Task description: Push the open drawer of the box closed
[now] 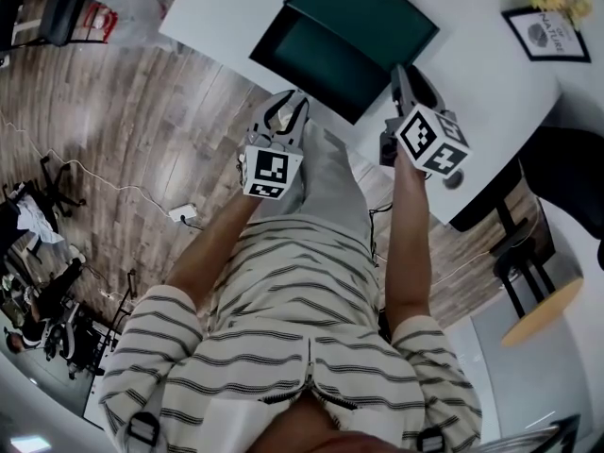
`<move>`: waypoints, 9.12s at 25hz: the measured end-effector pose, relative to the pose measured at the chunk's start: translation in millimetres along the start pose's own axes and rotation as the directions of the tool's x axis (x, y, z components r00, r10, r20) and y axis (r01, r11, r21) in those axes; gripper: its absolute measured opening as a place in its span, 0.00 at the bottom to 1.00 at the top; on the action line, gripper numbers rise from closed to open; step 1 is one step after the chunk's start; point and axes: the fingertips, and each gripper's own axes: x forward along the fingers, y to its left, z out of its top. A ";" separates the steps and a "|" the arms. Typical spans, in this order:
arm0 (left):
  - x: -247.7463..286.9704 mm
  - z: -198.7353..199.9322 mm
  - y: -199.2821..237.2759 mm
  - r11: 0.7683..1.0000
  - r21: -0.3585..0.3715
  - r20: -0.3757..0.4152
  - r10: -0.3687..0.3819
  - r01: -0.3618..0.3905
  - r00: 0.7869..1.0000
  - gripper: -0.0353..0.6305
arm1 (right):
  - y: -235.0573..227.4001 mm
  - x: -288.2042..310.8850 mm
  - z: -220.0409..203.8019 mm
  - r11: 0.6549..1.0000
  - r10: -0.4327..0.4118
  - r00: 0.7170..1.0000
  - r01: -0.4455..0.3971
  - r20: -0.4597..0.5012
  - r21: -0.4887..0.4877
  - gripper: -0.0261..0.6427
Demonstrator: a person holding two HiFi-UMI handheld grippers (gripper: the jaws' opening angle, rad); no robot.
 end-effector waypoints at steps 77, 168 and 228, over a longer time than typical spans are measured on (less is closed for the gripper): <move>34.6 12.4 3.5 0.998 0.057 -0.042 0.012 -0.010 0.999 0.16 | 0.2 2.9 -3.6 0.999 0.007 0.998 -0.009 -0.058 -0.032 0.22; 110.7 65.8 10.2 0.999 0.049 -0.016 -0.020 0.021 1.000 0.16 | 2.2 3.8 -4.7 0.999 0.034 0.995 -0.036 -0.094 -0.020 0.22; -89.2 232.8 -2.7 0.998 0.029 0.350 -0.054 0.047 0.935 0.06 | 134.9 -156.4 94.1 0.938 0.229 0.909 -0.110 0.348 -0.329 0.05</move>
